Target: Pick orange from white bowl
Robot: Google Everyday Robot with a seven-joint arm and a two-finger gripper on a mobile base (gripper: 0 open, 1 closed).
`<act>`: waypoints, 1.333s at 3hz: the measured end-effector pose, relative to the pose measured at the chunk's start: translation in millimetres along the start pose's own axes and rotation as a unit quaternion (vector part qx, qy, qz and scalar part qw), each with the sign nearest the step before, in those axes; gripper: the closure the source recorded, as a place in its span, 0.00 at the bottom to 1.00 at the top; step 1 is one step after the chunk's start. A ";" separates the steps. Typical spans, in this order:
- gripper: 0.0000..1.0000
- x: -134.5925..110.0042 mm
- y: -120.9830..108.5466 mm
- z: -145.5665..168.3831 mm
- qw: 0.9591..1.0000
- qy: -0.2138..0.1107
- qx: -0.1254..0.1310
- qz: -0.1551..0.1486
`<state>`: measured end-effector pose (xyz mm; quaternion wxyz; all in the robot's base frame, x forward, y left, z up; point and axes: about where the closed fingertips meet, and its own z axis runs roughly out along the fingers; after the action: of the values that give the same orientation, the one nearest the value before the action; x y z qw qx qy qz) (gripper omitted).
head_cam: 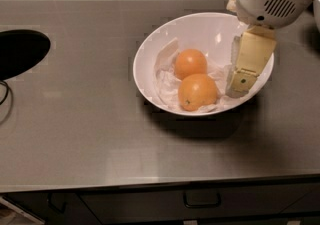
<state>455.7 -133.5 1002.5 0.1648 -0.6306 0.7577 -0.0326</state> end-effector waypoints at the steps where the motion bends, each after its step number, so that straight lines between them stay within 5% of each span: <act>1: 0.00 -0.8 -3.9 8.6 0.998 -0.006 -0.016 0.052; 2: 0.00 -3.1 -10.2 22.1 0.989 -0.019 -0.043 0.142; 4: 0.00 -6.0 -12.2 20.4 0.987 -0.023 -0.037 0.158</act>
Offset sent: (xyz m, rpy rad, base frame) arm 0.0244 0.0050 -0.0347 0.2222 0.2569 -0.4429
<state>474.0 -126.9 987.6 0.1620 -0.5093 0.8444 0.0358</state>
